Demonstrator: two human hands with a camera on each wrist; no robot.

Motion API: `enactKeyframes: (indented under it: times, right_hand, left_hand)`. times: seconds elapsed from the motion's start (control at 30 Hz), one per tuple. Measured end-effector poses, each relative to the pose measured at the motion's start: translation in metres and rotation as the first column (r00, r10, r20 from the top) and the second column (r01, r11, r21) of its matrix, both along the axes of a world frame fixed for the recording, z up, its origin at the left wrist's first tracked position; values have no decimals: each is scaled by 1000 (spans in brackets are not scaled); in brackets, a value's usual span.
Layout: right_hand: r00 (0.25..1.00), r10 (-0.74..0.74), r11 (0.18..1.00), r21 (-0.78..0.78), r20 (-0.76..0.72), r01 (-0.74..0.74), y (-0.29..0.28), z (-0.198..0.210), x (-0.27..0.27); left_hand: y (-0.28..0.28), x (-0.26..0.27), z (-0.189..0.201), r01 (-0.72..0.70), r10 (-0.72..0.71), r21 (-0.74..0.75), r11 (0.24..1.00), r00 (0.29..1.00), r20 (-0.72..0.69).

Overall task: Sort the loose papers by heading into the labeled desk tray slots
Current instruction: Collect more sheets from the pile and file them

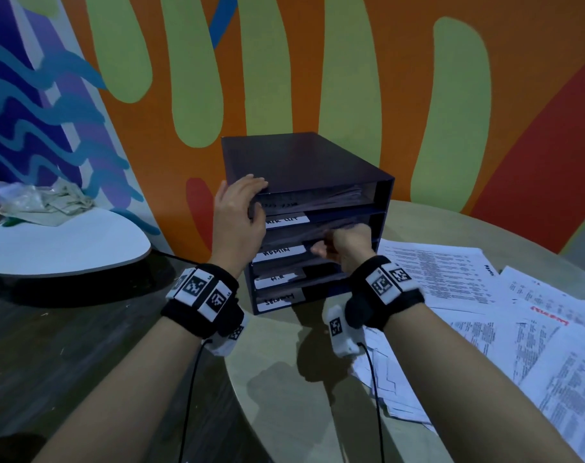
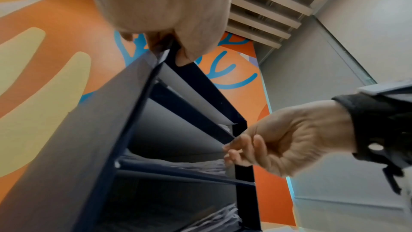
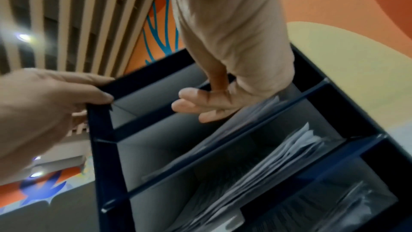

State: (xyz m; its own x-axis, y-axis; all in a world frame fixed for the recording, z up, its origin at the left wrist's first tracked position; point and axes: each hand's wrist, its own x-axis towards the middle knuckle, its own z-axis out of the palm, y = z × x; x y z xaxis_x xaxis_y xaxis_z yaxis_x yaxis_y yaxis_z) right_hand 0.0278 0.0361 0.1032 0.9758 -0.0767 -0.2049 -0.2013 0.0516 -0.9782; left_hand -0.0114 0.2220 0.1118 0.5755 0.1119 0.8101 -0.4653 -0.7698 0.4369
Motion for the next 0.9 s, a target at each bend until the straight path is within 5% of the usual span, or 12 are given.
enactKeyframes:
  times: [0.1,0.23,0.4,0.57,0.7,0.8,0.9]
  right_hand:
    - [999,11,1000,-25,30,-10,-32,1,-20]
    - [982,-168,984,-41,85,172,-106,-5,-46]
    - [884,-452,867,-173,119,467,-220,-26,-93]
    - [684,-730,650,-308,5,695,-339,-67,-152]
    - [548,-829,510,-557,-115,655,-395,-93,-190]
    - [506,-838,514,-606,-205,607,-407,-98,-214]
    - [540,-800,584,-546,-262,600,-419,-113,-221]
  left_hand:
    - [-24,-5,-3,-111,100,164,980,992,76]
    - [-80,-15,-13,-3,-35,255,967,989,144]
    - [-156,-13,-42,321,-278,202,925,937,-212]
    - [-226,-20,-79,467,-311,123,876,739,-597]
    - [-268,-36,-97,584,-381,-20,812,504,-775]
    - [-299,-45,-102,654,-392,-94,750,327,-860]
    - [-323,-51,-106,670,-431,-204,714,191,-882]
